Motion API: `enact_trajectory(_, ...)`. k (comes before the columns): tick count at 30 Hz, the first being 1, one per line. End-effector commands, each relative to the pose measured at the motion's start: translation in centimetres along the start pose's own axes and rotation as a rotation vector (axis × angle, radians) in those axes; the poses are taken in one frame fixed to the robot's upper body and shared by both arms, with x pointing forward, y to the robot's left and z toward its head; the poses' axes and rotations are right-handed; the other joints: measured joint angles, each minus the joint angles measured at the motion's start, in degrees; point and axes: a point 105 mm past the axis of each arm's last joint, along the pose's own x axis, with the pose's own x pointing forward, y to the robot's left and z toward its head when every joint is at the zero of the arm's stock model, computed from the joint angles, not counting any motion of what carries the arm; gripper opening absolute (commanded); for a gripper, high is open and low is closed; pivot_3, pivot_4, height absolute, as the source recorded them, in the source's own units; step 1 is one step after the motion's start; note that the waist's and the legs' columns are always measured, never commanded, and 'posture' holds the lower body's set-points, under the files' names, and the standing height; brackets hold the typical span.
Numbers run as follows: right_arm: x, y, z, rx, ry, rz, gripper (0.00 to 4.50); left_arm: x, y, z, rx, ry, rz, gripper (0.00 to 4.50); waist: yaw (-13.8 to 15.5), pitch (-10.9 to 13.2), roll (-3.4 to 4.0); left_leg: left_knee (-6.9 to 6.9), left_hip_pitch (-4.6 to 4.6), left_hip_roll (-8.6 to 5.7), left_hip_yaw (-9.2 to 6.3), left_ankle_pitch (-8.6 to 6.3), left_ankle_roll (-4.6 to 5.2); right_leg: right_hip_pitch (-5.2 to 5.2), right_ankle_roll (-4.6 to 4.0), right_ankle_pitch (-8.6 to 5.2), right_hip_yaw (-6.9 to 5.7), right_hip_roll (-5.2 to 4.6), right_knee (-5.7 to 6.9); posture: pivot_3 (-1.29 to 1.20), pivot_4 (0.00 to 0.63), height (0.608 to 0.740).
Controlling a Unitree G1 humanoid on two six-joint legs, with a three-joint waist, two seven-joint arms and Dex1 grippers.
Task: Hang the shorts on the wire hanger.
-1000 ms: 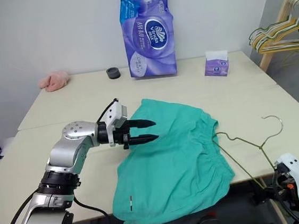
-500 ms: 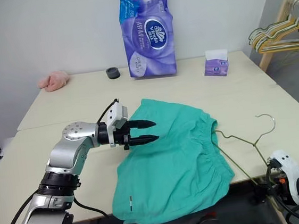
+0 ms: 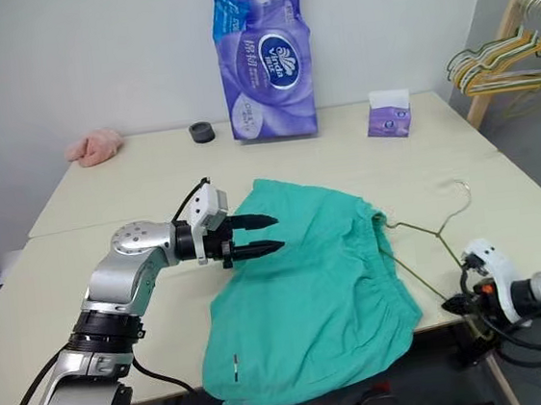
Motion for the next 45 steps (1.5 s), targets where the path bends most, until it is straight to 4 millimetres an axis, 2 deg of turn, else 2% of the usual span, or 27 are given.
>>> enact_trajectory(1, 0.9, -0.4, 0.4, -0.021, 0.008, 0.000, 0.00, -0.4, 0.8, 1.7, 0.054, -0.038, 0.031, 2.70, 0.2, 0.0, 0.00, -0.01, -0.02, 0.00, -0.02, 0.00, 0.00, -0.01, -0.01, 0.01, -0.01, 0.00, 0.00, -0.14, 0.058, 0.740)
enact_trajectory(5, 1.6, -1.0, 0.2, -0.007, 0.026, -0.004, 0.00, -0.6, 1.0, 1.9, 0.057, -0.042, 0.039, 2.70, 0.3, 0.0, -0.04, -0.04, -0.05, -0.02, -0.05, -0.03, 0.02, -0.02, -0.03, 0.02, -0.03, -0.03, -0.03, -0.14, 0.058, 0.740)
enact_trajectory(12, 2.4, -2.7, 1.6, -0.004, -0.009, -0.077, 0.00, -0.5, 1.1, 2.2, 0.058, -0.053, 0.049, 2.70, -0.1, -0.1, -0.10, 0.02, 0.06, -0.01, -0.01, -0.01, 0.01, 0.05, 0.01, 0.08, 0.00, -0.04, -0.02, -0.13, 0.054, 0.740)
enact_trajectory(19, 1.7, -2.6, 2.0, -0.019, -0.008, -0.066, 0.00, -0.5, 1.3, 2.5, 0.060, -0.066, 0.061, 2.70, 0.2, -0.1, -0.10, 0.01, 0.00, -0.03, -0.02, -0.01, 0.01, -0.01, 0.02, 0.10, -0.03, -0.08, 0.01, -0.13, 0.050, 0.740)
enact_trajectory(24, 2.7, -1.6, 4.6, -0.060, -0.079, -0.039, 0.00, -0.3, 1.3, 2.7, 0.045, -0.086, 0.071, 2.70, 0.0, -0.1, -0.08, 0.00, 0.00, -0.02, -0.04, -0.01, 0.01, -0.01, 0.02, 0.10, -0.04, -0.09, 0.04, -0.13, 0.051, 0.740)
enact_trajectory(27, 2.1, -0.3, 6.7, -0.121, -0.136, -0.012, 0.00, -0.8, 2.4, 3.4, 0.014, -0.116, 0.128, 2.70, 0.0, 0.0, -0.01, 0.01, -0.01, -0.03, -0.04, -0.01, 0.01, -0.05, 0.01, 0.11, -0.04, -0.09, 0.08, -0.13, 0.051, 0.740)
enact_trajectory(30, 1.4, 0.6, 7.8, -0.172, -0.164, -0.008, 0.00, -1.1, 3.1, 3.9, 0.012, -0.133, 0.162, 3.30, 0.1, 0.0, -0.01, 0.00, -0.05, -0.03, -0.09, -0.01, 0.00, -0.08, 0.01, 0.11, -0.11, -0.09, 0.10, -0.12, 0.050, 0.740)
enact_trajectory(34, 1.0, 2.1, 8.3, -0.313, -0.157, -0.018, 0.00, -1.5, 4.4, 5.0, 0.040, -0.161, 0.217, 4.48, 0.2, 0.0, -0.01, -0.02, -0.09, -0.03, -0.10, -0.02, 0.00, -0.09, 0.01, 0.10, -0.11, -0.09, 0.06, -0.13, 0.051, 0.740)
enact_trajectory(38, 1.2, 4.4, 8.5, -0.443, -0.145, 0.005, 0.00, -1.7, 4.6, 6.5, 0.121, -0.138, 0.156, 4.48, 0.2, 0.0, -0.02, -0.02, -0.11, -0.05, -0.11, -0.02, 0.00, -0.11, 0.01, 0.10, -0.13, -0.11, 0.05, -0.14, 0.054, 0.740)
enact_trajectory(45, 1.6, 6.3, 8.4, -0.648, -0.103, 0.004, 0.00, -1.7, 2.7, 6.8, 0.278, 0.055, -0.126, 4.48, 0.1, 0.0, 0.00, -0.04, -0.12, -0.06, -0.09, -0.02, 0.00, -0.12, 0.01, 0.10, -0.12, -0.11, 0.00, -0.14, 0.056, 0.740)
